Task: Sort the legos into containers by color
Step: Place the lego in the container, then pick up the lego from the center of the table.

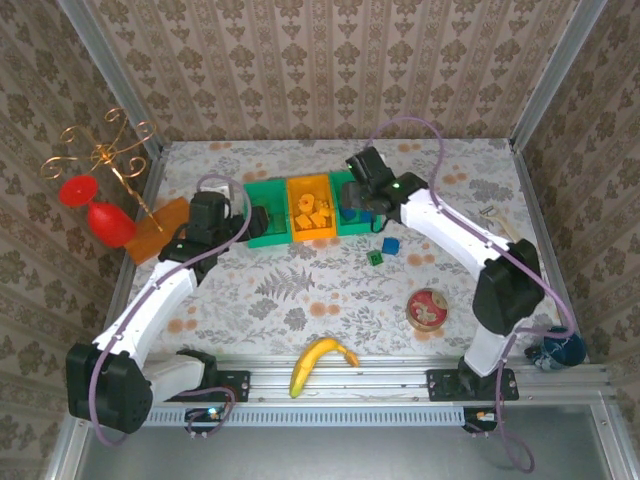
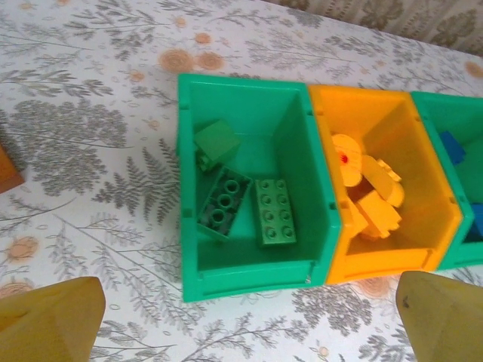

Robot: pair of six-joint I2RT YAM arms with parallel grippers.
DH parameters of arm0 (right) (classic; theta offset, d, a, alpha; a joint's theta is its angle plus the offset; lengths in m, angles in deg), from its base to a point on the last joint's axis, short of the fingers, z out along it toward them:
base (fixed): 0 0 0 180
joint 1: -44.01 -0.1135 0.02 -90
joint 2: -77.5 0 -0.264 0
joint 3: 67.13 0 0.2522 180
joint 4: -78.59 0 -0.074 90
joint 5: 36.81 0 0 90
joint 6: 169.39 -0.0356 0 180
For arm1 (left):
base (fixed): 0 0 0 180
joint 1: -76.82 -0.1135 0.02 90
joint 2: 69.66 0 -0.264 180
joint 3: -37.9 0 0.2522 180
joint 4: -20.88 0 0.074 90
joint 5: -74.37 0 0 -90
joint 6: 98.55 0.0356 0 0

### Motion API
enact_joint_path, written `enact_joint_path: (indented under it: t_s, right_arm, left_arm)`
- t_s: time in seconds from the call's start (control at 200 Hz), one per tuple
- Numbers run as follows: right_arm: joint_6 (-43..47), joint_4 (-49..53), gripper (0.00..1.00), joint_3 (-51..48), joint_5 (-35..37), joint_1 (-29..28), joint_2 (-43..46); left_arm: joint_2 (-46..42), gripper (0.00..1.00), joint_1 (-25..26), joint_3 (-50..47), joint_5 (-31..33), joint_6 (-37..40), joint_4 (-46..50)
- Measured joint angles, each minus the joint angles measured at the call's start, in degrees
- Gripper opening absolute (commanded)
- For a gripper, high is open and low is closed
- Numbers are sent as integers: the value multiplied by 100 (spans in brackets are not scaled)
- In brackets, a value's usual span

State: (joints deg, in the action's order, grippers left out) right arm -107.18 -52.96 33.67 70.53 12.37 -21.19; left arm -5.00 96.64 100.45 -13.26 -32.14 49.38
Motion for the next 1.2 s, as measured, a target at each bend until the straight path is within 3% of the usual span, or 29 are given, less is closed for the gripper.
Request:
enact_joint_path:
  t_s: [0.33,0.83,1.2]
  right_arm:
    - [-645,109,100,-1582,199,498,1139]
    - [-1130,466,100,-2553,459,1049,2402]
    - [-1281,496,100,-2911,713,1231,2949]
  left_arm:
    - [431,100,1370,177,310,-9,-70]
    - [1867,99,3377,339,651,251,-706]
    - [3195,93,3982,1233,643,542,-994]
